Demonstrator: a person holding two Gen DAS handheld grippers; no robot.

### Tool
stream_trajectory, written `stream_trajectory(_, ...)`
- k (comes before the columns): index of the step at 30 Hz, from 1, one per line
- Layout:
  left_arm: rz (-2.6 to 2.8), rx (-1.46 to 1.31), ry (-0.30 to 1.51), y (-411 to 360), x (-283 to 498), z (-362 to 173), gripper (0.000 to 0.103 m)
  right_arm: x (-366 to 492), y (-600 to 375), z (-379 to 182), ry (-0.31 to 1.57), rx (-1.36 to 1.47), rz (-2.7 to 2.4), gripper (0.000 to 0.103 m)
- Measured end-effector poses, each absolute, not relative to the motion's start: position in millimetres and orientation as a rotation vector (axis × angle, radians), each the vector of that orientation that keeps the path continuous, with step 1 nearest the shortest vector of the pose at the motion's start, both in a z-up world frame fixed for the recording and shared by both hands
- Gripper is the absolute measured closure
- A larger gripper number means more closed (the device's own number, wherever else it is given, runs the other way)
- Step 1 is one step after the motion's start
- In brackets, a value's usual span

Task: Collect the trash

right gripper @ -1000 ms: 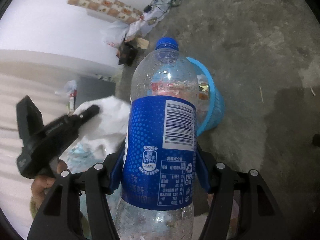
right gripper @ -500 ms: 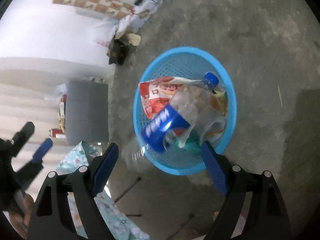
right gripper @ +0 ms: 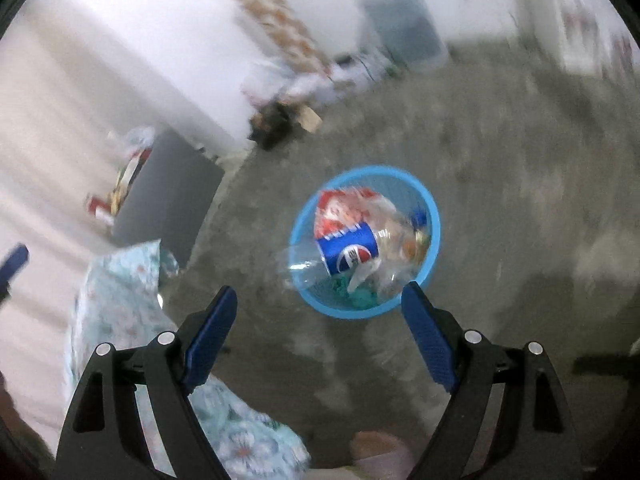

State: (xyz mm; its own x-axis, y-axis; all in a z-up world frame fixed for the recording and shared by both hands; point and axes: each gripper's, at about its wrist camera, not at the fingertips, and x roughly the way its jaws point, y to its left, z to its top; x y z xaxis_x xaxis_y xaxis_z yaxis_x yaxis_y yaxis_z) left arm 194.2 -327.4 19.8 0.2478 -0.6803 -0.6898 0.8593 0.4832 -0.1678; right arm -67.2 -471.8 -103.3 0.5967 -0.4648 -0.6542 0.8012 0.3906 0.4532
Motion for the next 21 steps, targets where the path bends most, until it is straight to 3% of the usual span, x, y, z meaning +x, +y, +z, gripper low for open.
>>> stream_trajectory(5,-0.998,0.153,0.735,-242,157,49,0.009,-51,-405,-37,0.449,0.563,-0.803,0.008)
stream_trajectory(11,-0.795,0.042,0.699,-145,122,57,0.009,-30,-328,15,0.436,0.315,-0.711,0.007)
stream_trajectory(21,-0.400,0.019,0.665,-48,81,43,0.009,-10,-247,43,0.456,0.172,-0.563,0.007)
